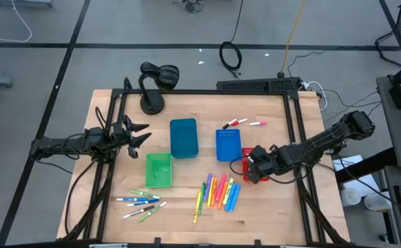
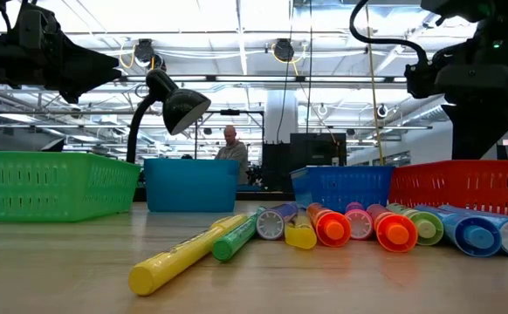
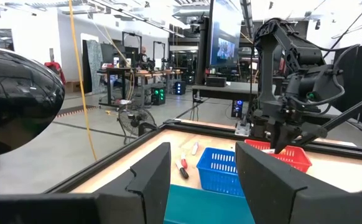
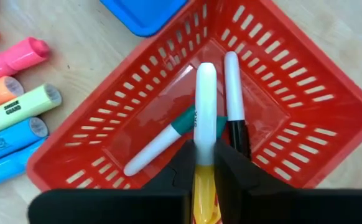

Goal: Pick & Place Markers
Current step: Put the yellow highlighter pen into the red bin

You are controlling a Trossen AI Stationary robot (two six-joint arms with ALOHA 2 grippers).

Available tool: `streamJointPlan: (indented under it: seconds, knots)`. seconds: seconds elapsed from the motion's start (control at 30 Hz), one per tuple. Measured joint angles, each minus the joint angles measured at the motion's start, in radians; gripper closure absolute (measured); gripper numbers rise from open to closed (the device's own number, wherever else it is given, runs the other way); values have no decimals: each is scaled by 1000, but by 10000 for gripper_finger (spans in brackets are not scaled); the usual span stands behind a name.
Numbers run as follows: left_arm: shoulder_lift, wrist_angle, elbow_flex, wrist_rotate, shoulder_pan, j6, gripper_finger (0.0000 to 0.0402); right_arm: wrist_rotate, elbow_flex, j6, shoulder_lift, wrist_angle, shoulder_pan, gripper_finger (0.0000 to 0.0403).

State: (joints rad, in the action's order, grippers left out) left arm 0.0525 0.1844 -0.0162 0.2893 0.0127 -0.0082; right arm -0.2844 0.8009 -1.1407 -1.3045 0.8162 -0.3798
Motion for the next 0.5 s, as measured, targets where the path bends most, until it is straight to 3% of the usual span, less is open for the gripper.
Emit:
streamJointPlan:
  seconds: [0.3,0.5]
  knots:
    - [0,0,0,0,0,0,217,-1,0,4,0,-1,0,374]
    - [0,0,0,0,0,0,217,-1,0,25,0,-5,0,346]
